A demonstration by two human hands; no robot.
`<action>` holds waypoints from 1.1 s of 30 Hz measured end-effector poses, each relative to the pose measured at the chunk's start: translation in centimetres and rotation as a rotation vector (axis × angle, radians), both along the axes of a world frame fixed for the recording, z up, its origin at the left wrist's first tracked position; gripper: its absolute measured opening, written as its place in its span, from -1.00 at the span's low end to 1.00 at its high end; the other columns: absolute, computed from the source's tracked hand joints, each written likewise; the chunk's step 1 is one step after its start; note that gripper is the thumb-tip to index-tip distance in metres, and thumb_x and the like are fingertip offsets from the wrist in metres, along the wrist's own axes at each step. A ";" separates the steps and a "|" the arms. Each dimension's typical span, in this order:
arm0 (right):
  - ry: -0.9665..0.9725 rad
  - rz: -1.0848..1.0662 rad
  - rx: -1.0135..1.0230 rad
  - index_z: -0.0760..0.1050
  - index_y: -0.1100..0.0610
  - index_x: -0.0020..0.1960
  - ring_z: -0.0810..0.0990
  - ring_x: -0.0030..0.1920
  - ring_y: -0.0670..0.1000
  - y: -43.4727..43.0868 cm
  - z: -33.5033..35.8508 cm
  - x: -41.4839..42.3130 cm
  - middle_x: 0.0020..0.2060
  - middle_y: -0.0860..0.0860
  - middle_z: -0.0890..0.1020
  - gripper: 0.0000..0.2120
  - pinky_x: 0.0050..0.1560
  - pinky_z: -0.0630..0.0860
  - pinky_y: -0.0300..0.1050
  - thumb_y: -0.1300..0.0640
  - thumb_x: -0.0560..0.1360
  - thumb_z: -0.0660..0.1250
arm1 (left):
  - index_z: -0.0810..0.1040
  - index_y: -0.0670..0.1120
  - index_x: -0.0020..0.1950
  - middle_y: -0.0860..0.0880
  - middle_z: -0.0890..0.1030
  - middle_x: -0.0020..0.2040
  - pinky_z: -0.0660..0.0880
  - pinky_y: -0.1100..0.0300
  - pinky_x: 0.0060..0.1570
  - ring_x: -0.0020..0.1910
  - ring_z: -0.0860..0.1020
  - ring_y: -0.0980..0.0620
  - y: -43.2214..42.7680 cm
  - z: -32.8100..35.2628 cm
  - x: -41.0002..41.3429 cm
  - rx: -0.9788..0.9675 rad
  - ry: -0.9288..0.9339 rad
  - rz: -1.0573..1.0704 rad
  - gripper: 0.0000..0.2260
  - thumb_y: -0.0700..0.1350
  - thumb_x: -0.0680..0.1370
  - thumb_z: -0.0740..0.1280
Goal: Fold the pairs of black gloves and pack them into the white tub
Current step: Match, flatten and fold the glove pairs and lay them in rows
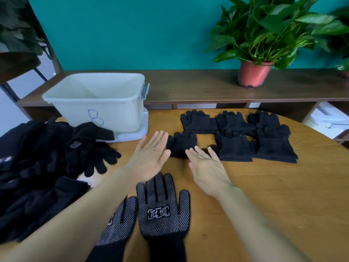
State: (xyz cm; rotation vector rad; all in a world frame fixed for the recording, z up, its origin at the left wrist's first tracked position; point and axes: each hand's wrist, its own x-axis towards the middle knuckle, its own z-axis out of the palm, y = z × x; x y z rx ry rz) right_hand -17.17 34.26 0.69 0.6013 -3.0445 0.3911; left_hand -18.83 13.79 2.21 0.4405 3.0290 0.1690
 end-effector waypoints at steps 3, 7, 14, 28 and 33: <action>0.017 0.037 -0.068 0.13 0.06 0.58 0.00 0.57 -0.12 -1.2 0.6 3.4 0.52 -0.04 0.29 -0.55 0.54 -0.27 -0.10 0.08 0.70 0.00 | -0.26 -0.04 0.60 0.07 -0.25 0.58 -0.43 0.16 0.44 0.54 -0.31 0.16 -1.7 0.4 3.5 0.006 0.015 0.031 -0.41 0.21 0.65 -0.27; 0.031 0.080 -0.109 0.14 0.04 0.58 0.02 0.57 -0.12 -2.9 0.4 7.9 0.52 -0.05 0.30 -0.53 0.51 -0.31 -0.15 0.04 0.69 0.05 | -0.19 -0.07 0.62 0.12 -0.24 0.52 -0.45 0.21 0.43 0.48 -0.36 0.22 -4.1 -0.9 8.9 0.152 0.035 0.057 0.02 0.50 0.30 -0.53; 0.010 0.143 -0.056 0.08 0.05 0.59 -0.04 0.58 -0.08 -7.0 -0.5 12.9 0.57 -0.03 0.18 -0.51 0.49 -0.32 -0.13 -0.02 0.69 0.00 | -0.13 -0.04 0.63 0.12 -0.19 0.57 -0.49 0.34 0.37 0.48 -0.37 0.28 -7.4 -3.7 15.6 0.205 0.024 0.139 0.02 0.50 0.32 -0.53; 0.178 0.243 -0.038 0.14 0.03 0.57 0.05 0.57 -0.03 -18.8 5.5 7.0 0.53 0.00 0.27 -0.54 0.55 -0.20 -0.06 -0.01 0.69 0.02 | -0.04 -0.10 0.63 0.01 -0.07 0.63 -0.47 0.31 0.37 0.53 -0.25 0.21 -16.0 1.0 13.1 0.141 0.221 0.204 -0.21 0.23 0.47 -0.36; 0.232 0.258 0.043 0.35 0.06 0.44 0.20 0.51 0.03 -22.5 4.6 2.9 0.38 -0.02 0.47 -0.62 0.53 -0.02 0.00 0.00 0.65 0.12 | -0.06 -0.09 0.63 0.01 -0.09 0.64 -0.44 0.24 0.41 0.58 -0.21 0.13 -18.9 0.2 10.7 0.058 0.213 0.209 -0.14 0.21 0.38 -0.44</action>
